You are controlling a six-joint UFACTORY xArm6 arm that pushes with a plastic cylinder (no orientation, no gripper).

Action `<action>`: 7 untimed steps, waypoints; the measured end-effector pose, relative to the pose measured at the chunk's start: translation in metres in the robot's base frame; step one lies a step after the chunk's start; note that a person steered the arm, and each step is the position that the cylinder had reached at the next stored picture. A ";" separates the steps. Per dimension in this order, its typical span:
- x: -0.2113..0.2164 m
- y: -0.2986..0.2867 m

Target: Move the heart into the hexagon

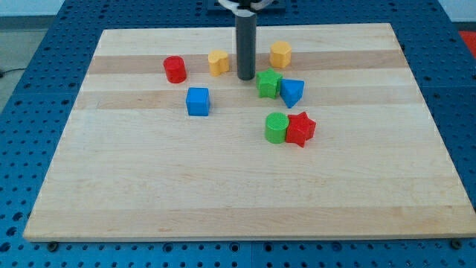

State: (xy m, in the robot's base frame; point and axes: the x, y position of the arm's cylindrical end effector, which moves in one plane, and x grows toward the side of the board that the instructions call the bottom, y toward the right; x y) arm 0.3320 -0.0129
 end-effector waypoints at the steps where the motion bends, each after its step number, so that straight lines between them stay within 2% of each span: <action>1: 0.012 -0.013; 2: 0.031 -0.025; 3: 0.025 -0.045; 5: -0.023 -0.064; 7: -0.036 -0.104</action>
State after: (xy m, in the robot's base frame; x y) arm 0.2959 -0.1173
